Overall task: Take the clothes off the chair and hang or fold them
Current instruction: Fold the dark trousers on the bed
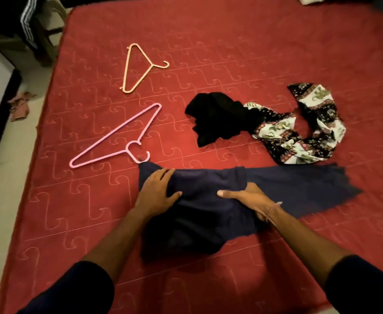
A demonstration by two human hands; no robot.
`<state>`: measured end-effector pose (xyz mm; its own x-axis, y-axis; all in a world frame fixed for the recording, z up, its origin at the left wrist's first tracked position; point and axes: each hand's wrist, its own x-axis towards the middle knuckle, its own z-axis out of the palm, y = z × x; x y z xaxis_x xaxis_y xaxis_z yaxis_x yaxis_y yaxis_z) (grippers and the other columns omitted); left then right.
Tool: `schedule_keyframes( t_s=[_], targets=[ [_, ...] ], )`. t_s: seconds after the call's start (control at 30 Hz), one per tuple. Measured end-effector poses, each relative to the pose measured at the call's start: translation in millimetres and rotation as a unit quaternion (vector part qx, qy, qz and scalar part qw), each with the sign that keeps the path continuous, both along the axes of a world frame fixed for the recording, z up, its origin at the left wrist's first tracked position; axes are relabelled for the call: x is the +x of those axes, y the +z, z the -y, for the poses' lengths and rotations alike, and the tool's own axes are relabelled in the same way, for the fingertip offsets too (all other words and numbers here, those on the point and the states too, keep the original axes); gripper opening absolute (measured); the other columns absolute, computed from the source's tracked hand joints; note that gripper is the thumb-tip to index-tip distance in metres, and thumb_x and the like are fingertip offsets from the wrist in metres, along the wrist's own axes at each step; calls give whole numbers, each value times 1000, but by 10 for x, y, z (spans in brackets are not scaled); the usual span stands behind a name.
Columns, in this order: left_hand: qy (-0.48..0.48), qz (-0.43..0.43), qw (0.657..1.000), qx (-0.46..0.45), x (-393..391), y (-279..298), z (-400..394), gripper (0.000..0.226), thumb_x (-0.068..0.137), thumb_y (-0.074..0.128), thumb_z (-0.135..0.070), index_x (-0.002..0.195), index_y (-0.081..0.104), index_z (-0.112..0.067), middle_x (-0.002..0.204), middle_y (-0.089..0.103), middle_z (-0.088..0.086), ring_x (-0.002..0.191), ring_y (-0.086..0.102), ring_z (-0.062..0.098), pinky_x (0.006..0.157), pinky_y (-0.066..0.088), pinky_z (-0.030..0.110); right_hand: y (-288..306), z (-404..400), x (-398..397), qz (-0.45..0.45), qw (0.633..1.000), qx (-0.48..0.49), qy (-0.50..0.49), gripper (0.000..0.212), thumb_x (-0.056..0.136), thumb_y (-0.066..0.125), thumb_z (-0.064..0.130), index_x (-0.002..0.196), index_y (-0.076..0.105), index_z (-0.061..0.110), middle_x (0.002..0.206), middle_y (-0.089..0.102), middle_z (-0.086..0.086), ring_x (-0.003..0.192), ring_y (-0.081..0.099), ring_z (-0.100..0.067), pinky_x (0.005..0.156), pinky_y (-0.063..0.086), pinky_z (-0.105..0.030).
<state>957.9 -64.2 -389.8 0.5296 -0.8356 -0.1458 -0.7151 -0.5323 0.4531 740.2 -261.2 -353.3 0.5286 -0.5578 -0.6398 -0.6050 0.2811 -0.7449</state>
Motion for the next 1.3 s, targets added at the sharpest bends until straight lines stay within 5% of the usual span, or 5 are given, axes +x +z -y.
schedule_keyframes(
  t_s=[0.23, 0.6, 0.9, 1.17, 1.3],
  targets=[
    [-57, 137, 987, 57, -113, -78, 474, 87, 74, 39, -84, 128, 58, -18, 121, 62, 4, 115, 54, 27, 108, 37, 44, -212, 378, -188, 39, 997, 64, 18, 25, 87, 75, 10, 112, 73, 11, 105, 77, -8, 100, 73, -24, 93, 57, -46],
    [-202, 245, 933, 168, -21, 181, 984, 87, 64, 24, -100, 92, 64, -28, 92, 70, -2, 95, 62, 21, 98, 39, 39, -63, 1286, -990, 14, 996, 82, -39, 22, 82, 69, 0, 101, 76, 9, 100, 77, -14, 93, 74, -30, 79, 57, -35],
    [-160, 151, 950, 222, -24, 358, 1290, 75, 66, 46, -93, 61, 45, -19, 54, 52, -8, 49, 45, 8, 68, 32, 32, -68, 1962, -1706, -27, 997, -33, -70, 23, 83, 72, 3, 105, 73, 7, 103, 76, -11, 94, 72, -26, 83, 57, -36],
    [-109, 198, 952, 208, -55, 298, 1320, 65, 76, 51, -82, 67, 49, -18, 88, 67, 8, 94, 60, 30, 85, 42, 41, -54, 2211, -1778, -16, 997, -62, -40, 21, 88, 74, 8, 108, 68, 11, 99, 74, -3, 76, 70, -9, 63, 55, -21],
    [142, 113, 979, 96, -420, 222, 1153, 77, 67, 74, -70, 104, 54, -5, 108, 56, 19, 102, 54, 43, 78, 48, 52, -129, 2213, -1803, -90, 969, -230, 9, 25, 79, 85, 30, 92, 70, 15, 82, 72, 3, 74, 70, -13, 64, 53, -29]
  ],
)
